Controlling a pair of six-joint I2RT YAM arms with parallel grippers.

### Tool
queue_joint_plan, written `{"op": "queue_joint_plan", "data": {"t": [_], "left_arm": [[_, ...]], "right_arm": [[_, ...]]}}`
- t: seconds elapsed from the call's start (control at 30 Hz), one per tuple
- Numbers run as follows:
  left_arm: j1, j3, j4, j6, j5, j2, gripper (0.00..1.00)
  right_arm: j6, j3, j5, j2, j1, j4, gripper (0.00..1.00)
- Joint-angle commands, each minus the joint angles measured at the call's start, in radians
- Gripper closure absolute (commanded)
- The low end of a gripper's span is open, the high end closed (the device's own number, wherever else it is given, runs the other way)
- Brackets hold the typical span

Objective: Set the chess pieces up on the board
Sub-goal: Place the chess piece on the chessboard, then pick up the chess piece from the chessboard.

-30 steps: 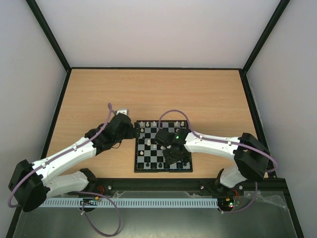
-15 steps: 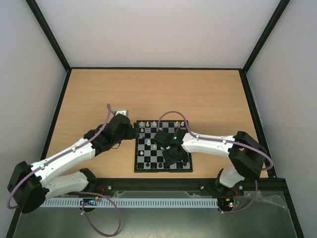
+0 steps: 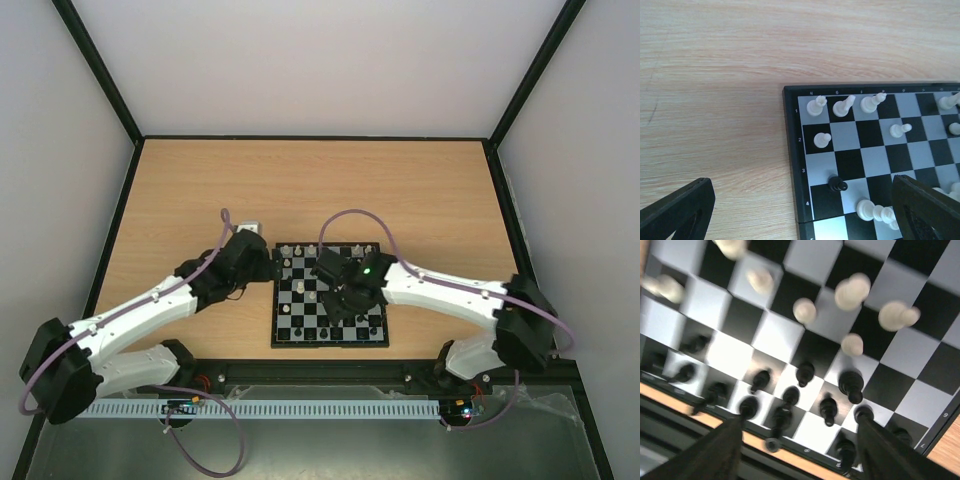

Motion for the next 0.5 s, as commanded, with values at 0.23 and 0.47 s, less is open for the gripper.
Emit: {"op": "queue_joint_plan", "data": {"t": [0.23,0.47], "left_arm": [[-0.001,0.105,-0.063,0.059,0.065,0.218,0.01],[-0.067,0.189,-0.139,0.063,0.058,0.351,0.02]], "right_arm": [[0.000,0.126,0.152,-0.160,-0.007,0.004,0.01],[-0.067,0.107,0.137,-0.187,-0.068,0.051,0.01]]}}
